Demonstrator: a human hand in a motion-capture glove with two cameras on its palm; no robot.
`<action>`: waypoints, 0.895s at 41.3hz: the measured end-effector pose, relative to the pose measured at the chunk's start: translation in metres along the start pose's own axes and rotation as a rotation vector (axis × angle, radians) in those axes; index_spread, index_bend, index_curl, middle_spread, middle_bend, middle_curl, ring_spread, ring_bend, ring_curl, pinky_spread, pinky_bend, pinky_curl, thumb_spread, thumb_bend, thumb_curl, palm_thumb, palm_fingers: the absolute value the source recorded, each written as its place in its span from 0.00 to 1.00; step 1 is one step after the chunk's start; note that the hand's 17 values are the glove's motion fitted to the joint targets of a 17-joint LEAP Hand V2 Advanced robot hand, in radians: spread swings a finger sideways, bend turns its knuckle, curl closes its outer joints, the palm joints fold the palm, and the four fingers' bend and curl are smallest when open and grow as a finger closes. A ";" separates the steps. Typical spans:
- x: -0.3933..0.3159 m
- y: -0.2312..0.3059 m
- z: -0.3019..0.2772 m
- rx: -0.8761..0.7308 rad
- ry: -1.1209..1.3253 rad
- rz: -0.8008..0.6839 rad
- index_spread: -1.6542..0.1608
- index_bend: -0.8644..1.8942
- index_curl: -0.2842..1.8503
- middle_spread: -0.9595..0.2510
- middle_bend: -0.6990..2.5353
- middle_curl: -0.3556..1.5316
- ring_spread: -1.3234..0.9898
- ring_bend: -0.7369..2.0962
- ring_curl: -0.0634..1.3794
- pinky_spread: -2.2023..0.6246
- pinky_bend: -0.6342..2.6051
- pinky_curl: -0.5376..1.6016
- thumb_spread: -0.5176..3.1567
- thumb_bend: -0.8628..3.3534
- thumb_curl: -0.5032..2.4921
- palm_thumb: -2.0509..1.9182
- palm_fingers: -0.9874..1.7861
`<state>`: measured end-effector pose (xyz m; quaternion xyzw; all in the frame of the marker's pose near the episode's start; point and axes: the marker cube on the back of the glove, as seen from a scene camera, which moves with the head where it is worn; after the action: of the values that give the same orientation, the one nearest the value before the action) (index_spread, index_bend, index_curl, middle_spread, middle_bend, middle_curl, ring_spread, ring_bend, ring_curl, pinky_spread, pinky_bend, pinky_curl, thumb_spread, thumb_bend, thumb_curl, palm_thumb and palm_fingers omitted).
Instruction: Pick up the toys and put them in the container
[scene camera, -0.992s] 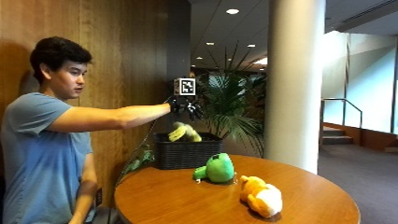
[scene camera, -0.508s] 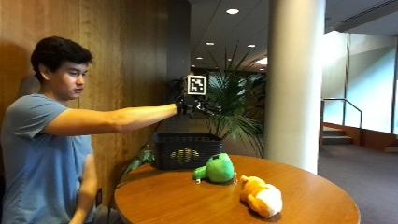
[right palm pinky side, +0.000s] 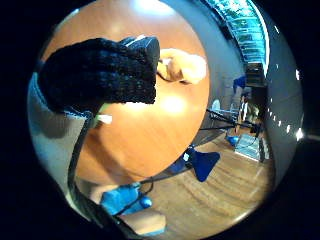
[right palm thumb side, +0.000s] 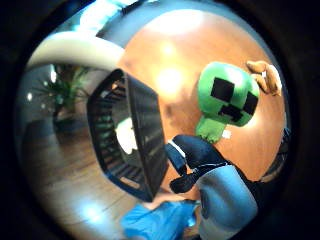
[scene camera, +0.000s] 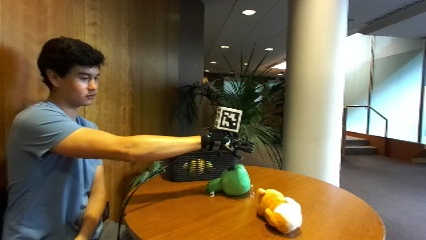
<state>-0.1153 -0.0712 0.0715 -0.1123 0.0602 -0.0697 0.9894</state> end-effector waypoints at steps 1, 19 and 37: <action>0.001 -0.002 0.006 -0.007 0.006 -0.008 0.76 0.34 0.20 0.80 0.24 0.38 0.60 0.38 0.19 0.81 0.65 0.43 0.44 0.20 0.28 0.54 0.25; 0.006 -0.031 0.109 -0.079 -0.044 0.075 0.76 0.32 0.19 0.82 0.24 0.31 0.60 0.35 0.20 0.81 0.68 0.43 0.44 0.20 0.28 0.56 0.23; -0.027 -0.048 0.118 0.125 -0.071 0.068 0.75 0.39 0.19 0.75 0.34 0.33 0.52 0.56 0.30 0.72 0.61 0.39 0.48 0.28 0.34 0.71 0.53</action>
<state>-0.1319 -0.0883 0.1997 -0.0506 0.0245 -0.0358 0.9978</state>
